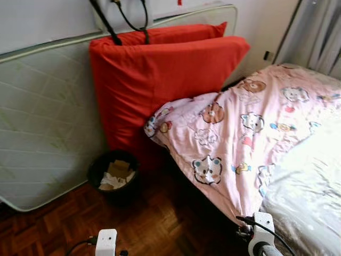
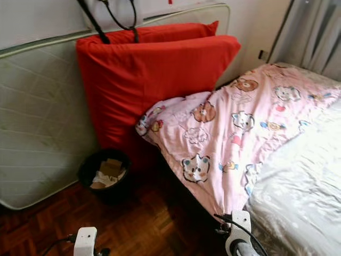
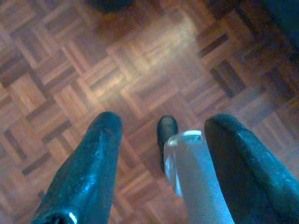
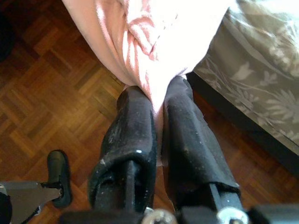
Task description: Clean up the room
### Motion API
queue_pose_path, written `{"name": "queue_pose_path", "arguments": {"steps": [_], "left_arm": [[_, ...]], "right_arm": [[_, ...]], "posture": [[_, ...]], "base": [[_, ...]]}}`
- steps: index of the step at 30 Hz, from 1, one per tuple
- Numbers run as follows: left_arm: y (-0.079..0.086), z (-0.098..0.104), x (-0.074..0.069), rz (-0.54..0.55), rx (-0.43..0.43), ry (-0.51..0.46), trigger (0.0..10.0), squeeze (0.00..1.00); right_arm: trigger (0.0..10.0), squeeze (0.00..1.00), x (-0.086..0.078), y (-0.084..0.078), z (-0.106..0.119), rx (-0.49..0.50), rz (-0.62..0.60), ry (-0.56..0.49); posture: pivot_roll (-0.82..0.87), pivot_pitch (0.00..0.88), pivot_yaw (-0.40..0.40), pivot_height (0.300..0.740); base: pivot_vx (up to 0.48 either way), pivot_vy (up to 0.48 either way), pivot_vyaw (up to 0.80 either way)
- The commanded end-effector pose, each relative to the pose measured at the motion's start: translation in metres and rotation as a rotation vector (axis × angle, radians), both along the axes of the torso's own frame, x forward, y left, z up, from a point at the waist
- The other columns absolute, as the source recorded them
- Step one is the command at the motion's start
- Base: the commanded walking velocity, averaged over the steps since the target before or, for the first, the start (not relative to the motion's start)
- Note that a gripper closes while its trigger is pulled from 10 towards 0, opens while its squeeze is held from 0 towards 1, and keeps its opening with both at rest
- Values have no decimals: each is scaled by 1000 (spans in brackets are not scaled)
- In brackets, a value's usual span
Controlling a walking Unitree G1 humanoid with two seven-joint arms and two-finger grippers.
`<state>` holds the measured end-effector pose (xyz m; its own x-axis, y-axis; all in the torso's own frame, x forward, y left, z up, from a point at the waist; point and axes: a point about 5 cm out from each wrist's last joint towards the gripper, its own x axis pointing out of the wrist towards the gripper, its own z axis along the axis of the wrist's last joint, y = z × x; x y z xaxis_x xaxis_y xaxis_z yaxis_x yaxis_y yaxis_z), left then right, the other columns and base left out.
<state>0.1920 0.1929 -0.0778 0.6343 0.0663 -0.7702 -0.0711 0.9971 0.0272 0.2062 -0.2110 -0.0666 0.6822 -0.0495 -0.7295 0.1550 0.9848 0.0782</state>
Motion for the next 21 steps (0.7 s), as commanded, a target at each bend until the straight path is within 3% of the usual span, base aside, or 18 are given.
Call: {"name": "queue_pose_path", "arguments": {"steps": [1, 12, 14, 16, 17, 19, 21], "left_arm": [[2, -1, -3, -9, 14, 14, 10000, 0], [1, -1, -2, -17, 16, 15, 10000, 0], [1, -1, -2, -18, 16, 15, 10000, 0], [1, -1, -2, -18, 16, 15, 10000, 0], [1, -1, -1, -19, 16, 16, 10000, 0], [1, -1, -1, -20, 16, 16, 10000, 0], [0, -1, -1, -23, 16, 16, 10000, 0]], "right_arm": [[10000, 0, -2, 1, -1, 0, 3, 17], [10000, 0, -1, 1, -1, 11, 1, 13], [10000, 86, -1, 1, -1, 20, 5, 10], [10000, 86, 0, 2, -1, 23, 6, 9], [10000, 337, 0, 2, -1, 28, 10, 9], [10000, 337, 0, 2, -1, 29, 13, 10], [10000, 1000, 0, 2, -1, 26, 14, 11]], "posture": [[-20, 0, -8, 740], [-18, 0, -9, 740], [-18, 0, -10, 740], [-18, 0, -10, 740], [-17, 0, -11, 740], [-17, 0, -11, 740], [-18, 0, -11, 740]], "base": [[0, 0, 0], [0, 0, 0], [0, 0, 0], [0, 0, 0], [0, 0, 0], [0, 0, 0], [0, 0, 0]]}}
